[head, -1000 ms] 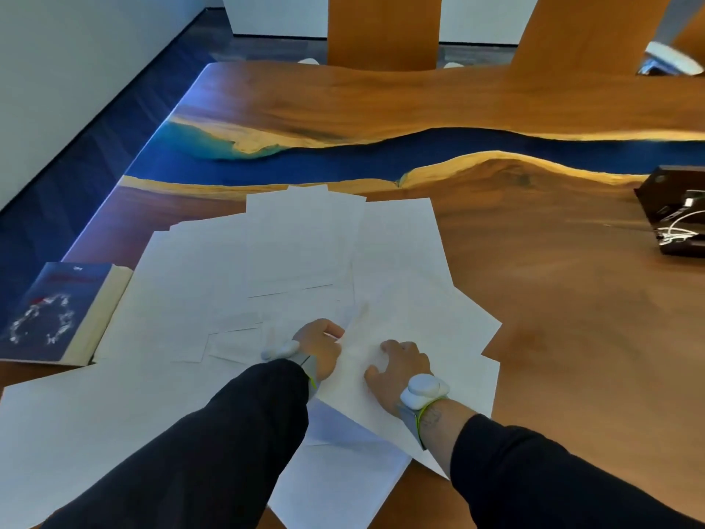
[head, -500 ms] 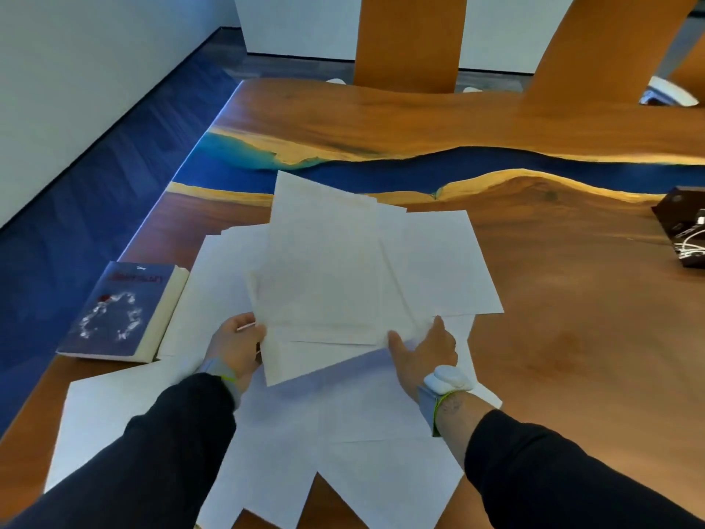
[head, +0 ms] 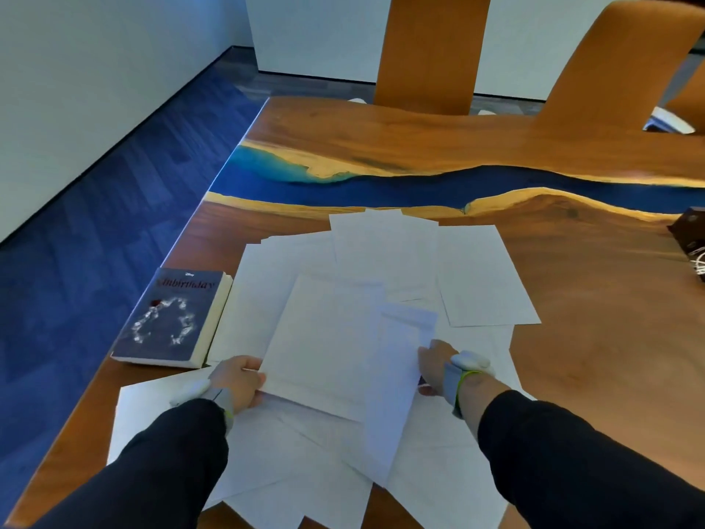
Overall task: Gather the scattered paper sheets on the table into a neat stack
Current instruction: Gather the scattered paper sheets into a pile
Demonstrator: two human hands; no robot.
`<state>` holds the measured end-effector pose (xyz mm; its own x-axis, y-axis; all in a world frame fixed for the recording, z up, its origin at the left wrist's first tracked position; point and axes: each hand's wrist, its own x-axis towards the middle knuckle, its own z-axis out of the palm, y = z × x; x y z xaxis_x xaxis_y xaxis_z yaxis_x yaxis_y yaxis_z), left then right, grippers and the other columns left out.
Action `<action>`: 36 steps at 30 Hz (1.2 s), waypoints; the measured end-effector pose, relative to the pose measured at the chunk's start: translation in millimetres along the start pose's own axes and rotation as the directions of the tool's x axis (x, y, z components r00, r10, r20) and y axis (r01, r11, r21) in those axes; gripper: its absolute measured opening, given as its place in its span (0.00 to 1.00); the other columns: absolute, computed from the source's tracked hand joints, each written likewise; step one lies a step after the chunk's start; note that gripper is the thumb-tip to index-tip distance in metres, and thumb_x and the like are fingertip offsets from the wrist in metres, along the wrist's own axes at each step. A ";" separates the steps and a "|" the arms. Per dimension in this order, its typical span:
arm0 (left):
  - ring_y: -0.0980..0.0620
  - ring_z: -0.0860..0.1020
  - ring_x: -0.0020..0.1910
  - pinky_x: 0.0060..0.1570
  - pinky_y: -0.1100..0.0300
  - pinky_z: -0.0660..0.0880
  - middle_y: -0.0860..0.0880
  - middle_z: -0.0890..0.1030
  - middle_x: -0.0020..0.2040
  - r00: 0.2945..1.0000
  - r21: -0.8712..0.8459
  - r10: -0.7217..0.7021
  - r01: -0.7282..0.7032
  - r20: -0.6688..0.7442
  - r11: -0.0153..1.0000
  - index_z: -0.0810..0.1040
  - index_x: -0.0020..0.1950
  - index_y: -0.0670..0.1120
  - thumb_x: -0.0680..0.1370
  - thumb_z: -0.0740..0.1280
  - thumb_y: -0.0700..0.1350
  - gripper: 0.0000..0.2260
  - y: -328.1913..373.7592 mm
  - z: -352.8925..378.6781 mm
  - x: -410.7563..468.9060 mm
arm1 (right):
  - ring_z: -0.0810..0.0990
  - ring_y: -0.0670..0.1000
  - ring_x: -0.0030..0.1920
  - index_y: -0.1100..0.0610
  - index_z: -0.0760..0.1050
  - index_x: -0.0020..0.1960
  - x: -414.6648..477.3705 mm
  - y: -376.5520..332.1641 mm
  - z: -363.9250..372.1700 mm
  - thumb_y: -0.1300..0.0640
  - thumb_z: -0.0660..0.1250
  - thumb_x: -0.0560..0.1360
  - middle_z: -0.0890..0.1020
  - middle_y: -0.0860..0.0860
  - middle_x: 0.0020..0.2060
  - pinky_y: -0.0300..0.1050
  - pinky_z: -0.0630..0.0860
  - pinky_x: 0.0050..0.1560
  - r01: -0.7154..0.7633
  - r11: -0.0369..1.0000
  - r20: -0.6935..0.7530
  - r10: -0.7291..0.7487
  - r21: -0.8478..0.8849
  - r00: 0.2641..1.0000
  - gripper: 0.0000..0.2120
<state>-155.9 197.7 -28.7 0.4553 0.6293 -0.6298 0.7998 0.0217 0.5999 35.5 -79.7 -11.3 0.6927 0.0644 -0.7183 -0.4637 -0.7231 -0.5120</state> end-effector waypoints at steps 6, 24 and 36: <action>0.46 0.81 0.36 0.34 0.56 0.83 0.40 0.83 0.50 0.986 0.152 0.005 -0.031 0.167 0.988 0.81 0.56 0.41 0.79 0.68 0.35 0.07 7.0 17.5 -8.2 | 0.73 0.65 0.66 0.58 0.52 0.79 5.0 7.9 23.8 0.46 0.64 0.78 0.67 0.61 0.72 0.62 0.74 0.62 -0.082 0.972 0.005 0.083 0.221 0.997 0.36; 0.37 0.82 0.58 0.64 0.38 0.76 0.39 0.84 0.60 0.923 -0.365 0.117 0.027 0.368 0.931 0.78 0.67 0.41 0.81 0.69 0.39 0.14 64.0 54.2 30.7 | 0.79 0.59 0.51 0.54 0.73 0.55 27.0 -38.1 0.3 0.64 0.61 0.79 0.79 0.58 0.53 0.49 0.79 0.46 0.038 0.890 0.199 -0.143 0.454 0.970 0.08; 0.38 0.83 0.57 0.64 0.37 0.75 0.41 0.85 0.58 0.978 -0.462 0.039 0.061 0.203 0.885 0.78 0.67 0.43 0.82 0.68 0.41 0.14 56.8 40.5 71.4 | 0.79 0.60 0.48 0.52 0.70 0.62 104.3 -95.9 -24.7 0.43 0.69 0.72 0.78 0.56 0.55 0.44 0.77 0.44 0.074 0.996 -0.238 -0.085 -0.054 0.968 0.23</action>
<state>-62.1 212.4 -59.6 0.5561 0.4589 -0.6930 0.5544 0.4163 0.7206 165.9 -20.7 -25.6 0.8410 -0.0397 -0.5396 -0.3804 -0.7526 -0.5375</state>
